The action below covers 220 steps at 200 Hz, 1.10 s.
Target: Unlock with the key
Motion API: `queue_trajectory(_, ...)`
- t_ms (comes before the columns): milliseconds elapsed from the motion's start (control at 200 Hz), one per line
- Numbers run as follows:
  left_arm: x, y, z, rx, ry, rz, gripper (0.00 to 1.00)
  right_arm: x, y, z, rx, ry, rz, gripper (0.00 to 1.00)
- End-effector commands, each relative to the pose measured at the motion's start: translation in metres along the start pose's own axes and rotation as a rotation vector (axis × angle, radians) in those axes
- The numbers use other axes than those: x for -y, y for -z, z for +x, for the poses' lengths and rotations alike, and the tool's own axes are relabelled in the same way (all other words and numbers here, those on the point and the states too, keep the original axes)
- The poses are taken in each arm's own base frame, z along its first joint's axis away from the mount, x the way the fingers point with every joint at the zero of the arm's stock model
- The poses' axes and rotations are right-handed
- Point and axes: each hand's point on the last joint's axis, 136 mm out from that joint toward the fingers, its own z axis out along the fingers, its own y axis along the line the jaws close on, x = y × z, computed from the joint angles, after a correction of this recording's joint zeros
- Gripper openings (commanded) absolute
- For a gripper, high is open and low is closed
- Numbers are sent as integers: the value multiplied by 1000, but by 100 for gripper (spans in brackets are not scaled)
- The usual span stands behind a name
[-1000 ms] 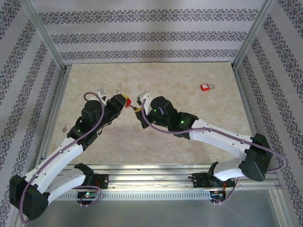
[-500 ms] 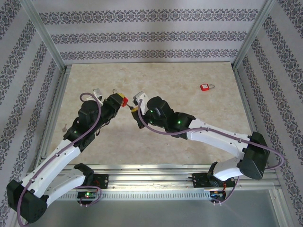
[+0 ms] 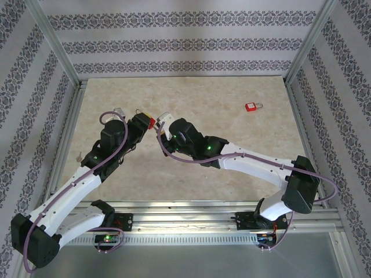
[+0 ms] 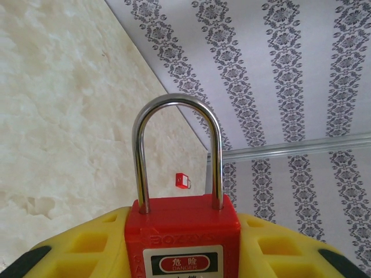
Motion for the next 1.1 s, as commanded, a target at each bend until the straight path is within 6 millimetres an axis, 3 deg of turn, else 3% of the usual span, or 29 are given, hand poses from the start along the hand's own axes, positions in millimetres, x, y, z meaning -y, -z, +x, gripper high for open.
queue_trajectory(0, 9, 2, 31, -129, -37, 29, 0, -10, 18, -67, 201, -27, -61, 0)
queue_trajectory(180, 2, 5, 35, -141, -71, 33, 0, 3, 29, -78, 228, -65, -104, 0)
queue_trajectory(460, 3, 6, 35, -134, -112, 57, 0, -5, 36, -83, 247, -98, -198, 0)
queue_trajectory(620, 11, 4, 39, -166, -104, 75, 0, -8, 31, -81, 237, -83, -186, 0)
queue_trajectory(764, 31, 5, 42, -186, -99, 158, 0, -7, 31, -83, 249, -86, -186, 0)
queue_trajectory(1094, 11, 11, 51, -216, -122, 128, 0, 0, 43, -94, 278, -98, -207, 0)
